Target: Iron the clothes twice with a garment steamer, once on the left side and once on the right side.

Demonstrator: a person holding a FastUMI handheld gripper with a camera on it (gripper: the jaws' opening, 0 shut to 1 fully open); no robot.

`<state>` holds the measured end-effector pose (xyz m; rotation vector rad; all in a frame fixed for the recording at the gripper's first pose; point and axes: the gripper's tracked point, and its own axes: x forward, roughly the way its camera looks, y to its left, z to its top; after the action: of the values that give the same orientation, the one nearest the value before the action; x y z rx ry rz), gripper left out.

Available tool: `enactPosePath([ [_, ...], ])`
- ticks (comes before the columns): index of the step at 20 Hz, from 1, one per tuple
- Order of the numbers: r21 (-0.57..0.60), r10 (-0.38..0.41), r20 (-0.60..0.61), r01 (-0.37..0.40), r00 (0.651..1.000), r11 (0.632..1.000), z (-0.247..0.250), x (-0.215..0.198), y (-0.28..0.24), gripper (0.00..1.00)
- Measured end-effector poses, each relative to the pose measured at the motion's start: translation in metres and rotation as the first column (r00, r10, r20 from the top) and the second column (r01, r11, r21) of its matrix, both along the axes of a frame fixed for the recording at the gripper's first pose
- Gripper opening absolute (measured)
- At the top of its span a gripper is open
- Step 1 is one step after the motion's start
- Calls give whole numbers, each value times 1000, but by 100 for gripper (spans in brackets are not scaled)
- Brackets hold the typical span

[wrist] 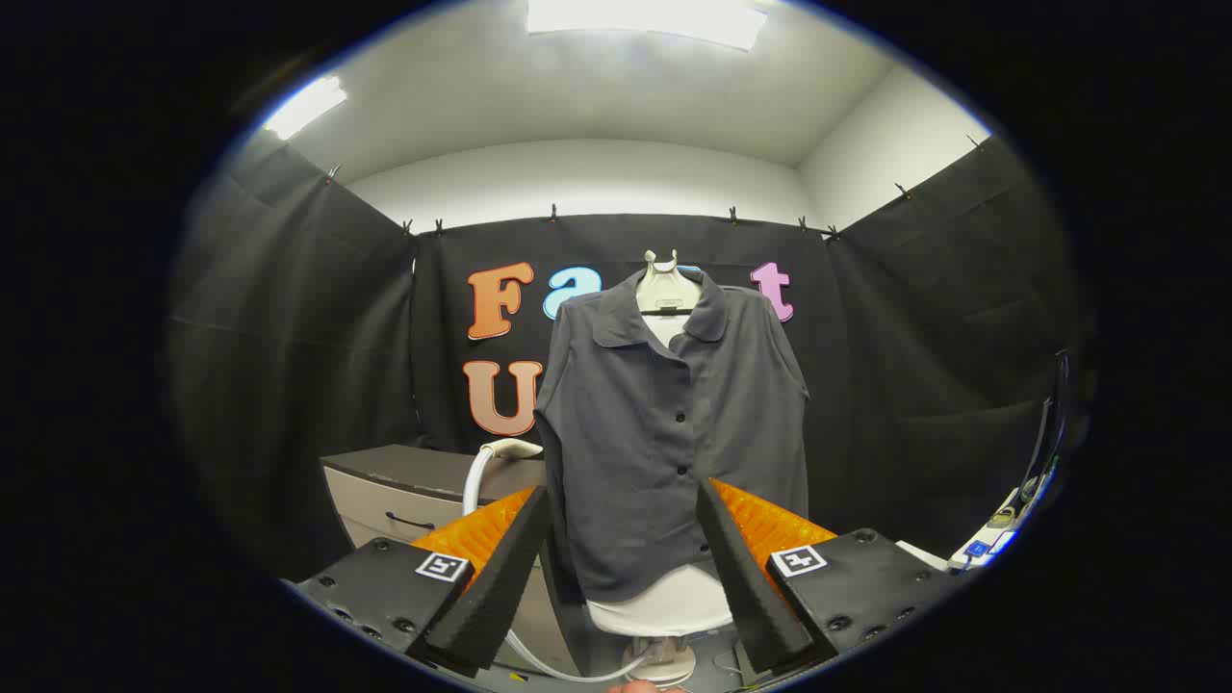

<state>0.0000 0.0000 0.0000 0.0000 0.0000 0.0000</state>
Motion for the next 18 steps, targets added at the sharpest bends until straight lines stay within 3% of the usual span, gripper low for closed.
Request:
enactPosePath([
  [18,1,-7,-19,7,1000,1000,-6,10,2,98],
])
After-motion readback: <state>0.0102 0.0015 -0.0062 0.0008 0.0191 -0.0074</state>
